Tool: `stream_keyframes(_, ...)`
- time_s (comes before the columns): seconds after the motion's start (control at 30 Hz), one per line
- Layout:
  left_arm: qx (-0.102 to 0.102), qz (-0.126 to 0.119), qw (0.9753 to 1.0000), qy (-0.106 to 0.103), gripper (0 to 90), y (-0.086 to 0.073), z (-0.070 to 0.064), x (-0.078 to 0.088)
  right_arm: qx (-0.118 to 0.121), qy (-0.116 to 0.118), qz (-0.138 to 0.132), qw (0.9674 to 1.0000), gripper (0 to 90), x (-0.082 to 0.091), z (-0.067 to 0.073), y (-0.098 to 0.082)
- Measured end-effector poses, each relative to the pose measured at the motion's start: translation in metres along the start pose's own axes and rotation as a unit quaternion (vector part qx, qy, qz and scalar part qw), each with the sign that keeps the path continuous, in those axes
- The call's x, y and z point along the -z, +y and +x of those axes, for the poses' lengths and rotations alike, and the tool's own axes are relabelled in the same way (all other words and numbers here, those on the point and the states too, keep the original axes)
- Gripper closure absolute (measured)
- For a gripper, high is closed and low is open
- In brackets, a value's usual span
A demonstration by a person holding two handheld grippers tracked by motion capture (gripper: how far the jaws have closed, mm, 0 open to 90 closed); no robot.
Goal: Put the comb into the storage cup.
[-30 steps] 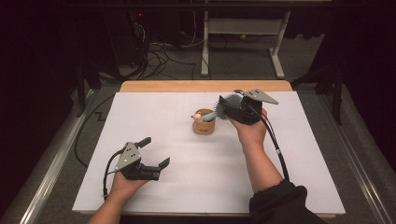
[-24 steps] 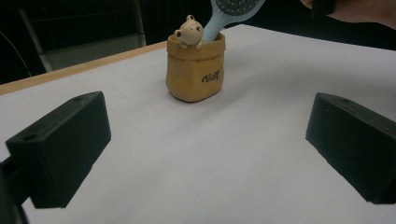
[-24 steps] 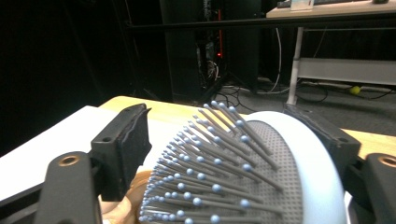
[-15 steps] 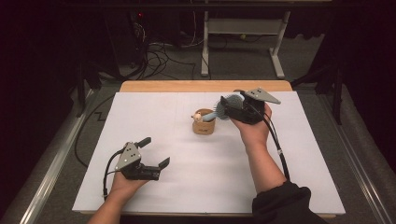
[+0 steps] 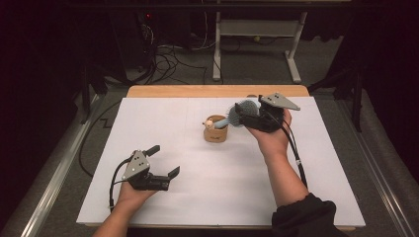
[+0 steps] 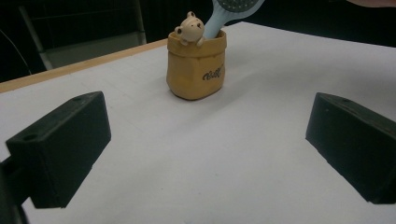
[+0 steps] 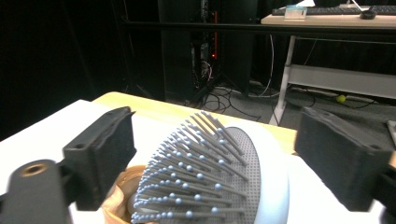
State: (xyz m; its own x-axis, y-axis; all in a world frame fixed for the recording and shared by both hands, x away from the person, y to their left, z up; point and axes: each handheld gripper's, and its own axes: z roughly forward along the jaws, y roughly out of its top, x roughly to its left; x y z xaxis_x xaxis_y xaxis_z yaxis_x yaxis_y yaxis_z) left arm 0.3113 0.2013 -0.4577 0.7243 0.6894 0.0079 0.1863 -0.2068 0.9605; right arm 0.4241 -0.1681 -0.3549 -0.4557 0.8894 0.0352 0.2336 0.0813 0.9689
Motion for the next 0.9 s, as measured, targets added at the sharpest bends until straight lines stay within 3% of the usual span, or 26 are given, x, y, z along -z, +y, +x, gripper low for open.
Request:
stream_keyframes(0.13,0.007,0.004,1.0000,0.004,0.1,-0.001,0.002,0.000,0.007,0.009,0.005,0.9999,0.8,0.004,0.002,-0.001)
stream_keyframes(0.57,0.007,0.005,0.9999,0.007,0.0,0.000,0.003,0.000,0.022,0.016,0.012,0.9996,0.3,0.023,0.004,-0.013)
stream_keyframes(0.9,0.009,0.001,0.9999,0.008,0.0,0.000,0.004,0.001,0.025,0.023,0.034,0.9988,0.4,0.036,-0.002,-0.053)
